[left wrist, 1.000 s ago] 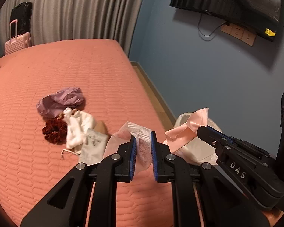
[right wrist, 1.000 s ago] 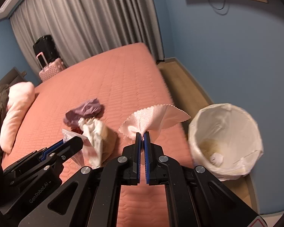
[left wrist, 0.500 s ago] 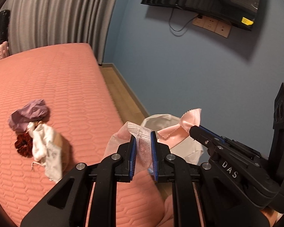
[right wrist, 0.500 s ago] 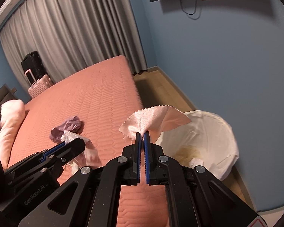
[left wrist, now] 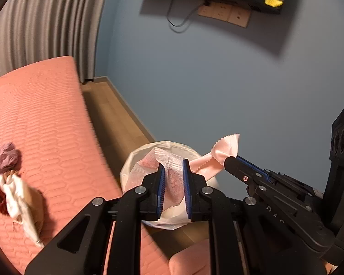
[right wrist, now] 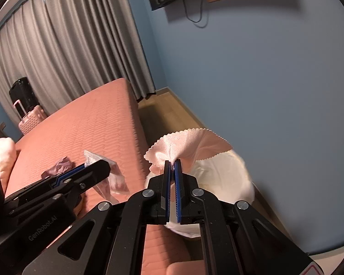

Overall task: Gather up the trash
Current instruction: 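Carry bag and pink cloth to the wastebasket and open both tools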

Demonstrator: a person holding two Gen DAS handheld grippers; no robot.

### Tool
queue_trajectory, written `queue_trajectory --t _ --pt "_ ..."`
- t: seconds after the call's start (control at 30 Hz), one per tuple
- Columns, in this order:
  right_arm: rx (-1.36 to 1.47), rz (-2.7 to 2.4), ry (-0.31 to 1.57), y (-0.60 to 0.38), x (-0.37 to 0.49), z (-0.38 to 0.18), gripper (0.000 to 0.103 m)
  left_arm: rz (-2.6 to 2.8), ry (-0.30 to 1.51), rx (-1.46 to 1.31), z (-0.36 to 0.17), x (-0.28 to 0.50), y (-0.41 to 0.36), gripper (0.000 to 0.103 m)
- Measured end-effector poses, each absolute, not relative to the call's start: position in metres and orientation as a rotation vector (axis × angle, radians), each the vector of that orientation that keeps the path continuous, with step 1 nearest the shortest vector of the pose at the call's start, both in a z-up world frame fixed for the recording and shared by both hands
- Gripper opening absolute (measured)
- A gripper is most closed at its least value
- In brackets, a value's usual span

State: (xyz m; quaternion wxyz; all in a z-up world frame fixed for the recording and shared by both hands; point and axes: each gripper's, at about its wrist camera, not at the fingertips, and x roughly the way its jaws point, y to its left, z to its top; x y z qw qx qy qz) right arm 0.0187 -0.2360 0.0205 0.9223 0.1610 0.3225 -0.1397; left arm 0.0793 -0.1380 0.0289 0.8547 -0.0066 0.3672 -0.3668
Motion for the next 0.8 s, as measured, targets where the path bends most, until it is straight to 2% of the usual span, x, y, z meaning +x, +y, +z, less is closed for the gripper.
queue_trajectory --t 0.3,0.33,0.37,0.43,0.5,0.8 --pt "0.355 -0.332 0.670 -0.269 0.015 0.008 0.003 -0.804 0.803 0.012 0.014 0.086 -0.171 0.019" --pt "0.356 -0.336 0.672 -0.271 0.016 0.008 0.003 -0.804 0.809 0.009 0.012 0.087 -0.172 0.028" --pt "0.357 -0.340 0.674 -0.274 0.016 0.006 0.003 -0.799 0.812 0.006 0.011 0.088 -0.174 0.042" --pt "0.361 -0.345 0.676 -0.278 0.016 0.004 0.003 -0.776 0.799 -0.002 0.011 0.090 -0.175 0.059" --pt "0.364 -0.350 0.680 -0.282 0.018 0.001 0.003 -0.764 0.785 -0.008 0.011 0.091 -0.176 0.068" --pt "0.352 -0.336 0.682 -0.276 0.027 0.000 0.003 -0.680 0.784 -0.027 0.010 0.100 -0.163 0.069"
